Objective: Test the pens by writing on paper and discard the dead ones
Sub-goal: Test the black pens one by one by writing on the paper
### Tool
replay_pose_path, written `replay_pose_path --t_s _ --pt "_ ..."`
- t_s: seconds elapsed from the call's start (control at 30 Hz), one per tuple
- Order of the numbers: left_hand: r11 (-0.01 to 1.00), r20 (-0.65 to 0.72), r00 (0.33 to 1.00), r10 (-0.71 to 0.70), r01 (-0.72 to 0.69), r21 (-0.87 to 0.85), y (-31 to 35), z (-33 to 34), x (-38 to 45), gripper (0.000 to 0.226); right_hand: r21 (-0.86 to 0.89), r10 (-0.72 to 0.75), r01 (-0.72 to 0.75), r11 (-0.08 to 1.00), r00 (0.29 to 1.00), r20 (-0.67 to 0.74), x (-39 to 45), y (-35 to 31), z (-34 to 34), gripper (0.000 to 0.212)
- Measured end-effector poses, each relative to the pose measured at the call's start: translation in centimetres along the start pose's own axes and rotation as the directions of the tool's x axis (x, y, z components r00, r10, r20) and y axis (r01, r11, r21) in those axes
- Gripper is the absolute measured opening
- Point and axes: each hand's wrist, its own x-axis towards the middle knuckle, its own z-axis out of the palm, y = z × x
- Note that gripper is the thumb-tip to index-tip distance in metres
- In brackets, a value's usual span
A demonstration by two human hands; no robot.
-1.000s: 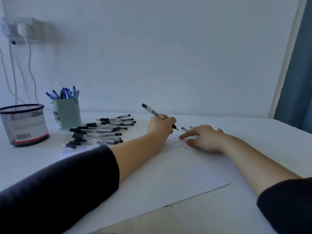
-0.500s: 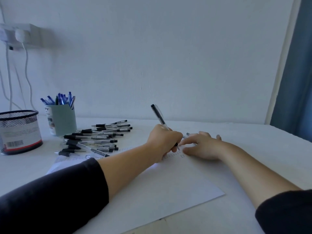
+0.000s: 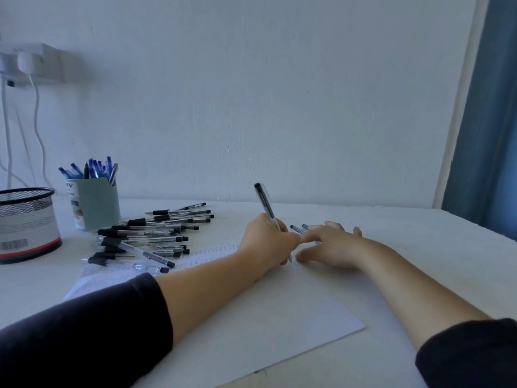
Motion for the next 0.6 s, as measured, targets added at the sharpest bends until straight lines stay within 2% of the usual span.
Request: replay_pose_path --t_s 0.37,0.47,0.6 --pt "0.996 0.002 1.000 0.002 -0.002 0.089 0.31 -0.05 -0.05 0.018 -0.008 0.008 -0.008 1.000 1.000 -0.008 0.17 0.09 0.09 0.011" --pt "0.998 -0.011 1.000 0.003 -0.002 0.062 0.16 -0.01 -0.07 0.015 -0.006 0.013 -0.013 1.000 1.000 -0.013 0.23 0.12 0.12 0.005" --pt "0.999 -0.024 1.000 -0.002 0.003 0.035 0.03 0.11 -0.08 0.012 0.003 0.005 -0.005 1.000 1.000 -0.016 0.19 0.08 0.07 0.013"
